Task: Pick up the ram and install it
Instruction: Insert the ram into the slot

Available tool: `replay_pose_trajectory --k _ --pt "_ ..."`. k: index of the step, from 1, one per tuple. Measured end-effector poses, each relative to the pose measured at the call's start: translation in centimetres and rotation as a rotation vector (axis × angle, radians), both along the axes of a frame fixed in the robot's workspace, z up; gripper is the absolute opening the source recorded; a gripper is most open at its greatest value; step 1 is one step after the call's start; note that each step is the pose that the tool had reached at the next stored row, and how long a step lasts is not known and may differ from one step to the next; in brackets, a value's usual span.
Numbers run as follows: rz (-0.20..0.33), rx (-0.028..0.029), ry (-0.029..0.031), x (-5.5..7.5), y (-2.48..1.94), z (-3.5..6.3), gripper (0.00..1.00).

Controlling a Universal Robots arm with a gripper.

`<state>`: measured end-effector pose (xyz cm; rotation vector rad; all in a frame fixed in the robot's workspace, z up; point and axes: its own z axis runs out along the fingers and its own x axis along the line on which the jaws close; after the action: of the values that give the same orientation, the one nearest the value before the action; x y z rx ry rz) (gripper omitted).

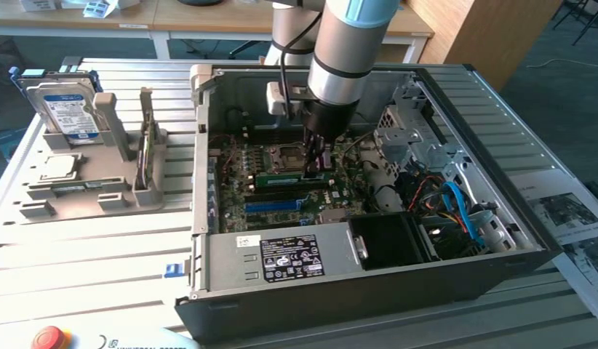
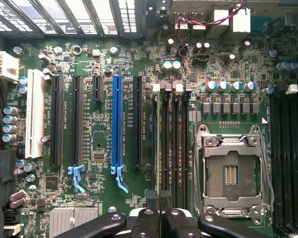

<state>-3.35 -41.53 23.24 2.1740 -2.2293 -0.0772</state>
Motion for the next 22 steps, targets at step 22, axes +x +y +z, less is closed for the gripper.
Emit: replay_pose_trajectory --k 22 --pt "0.0 0.0 0.0003 0.02 0.03 -0.29 0.12"
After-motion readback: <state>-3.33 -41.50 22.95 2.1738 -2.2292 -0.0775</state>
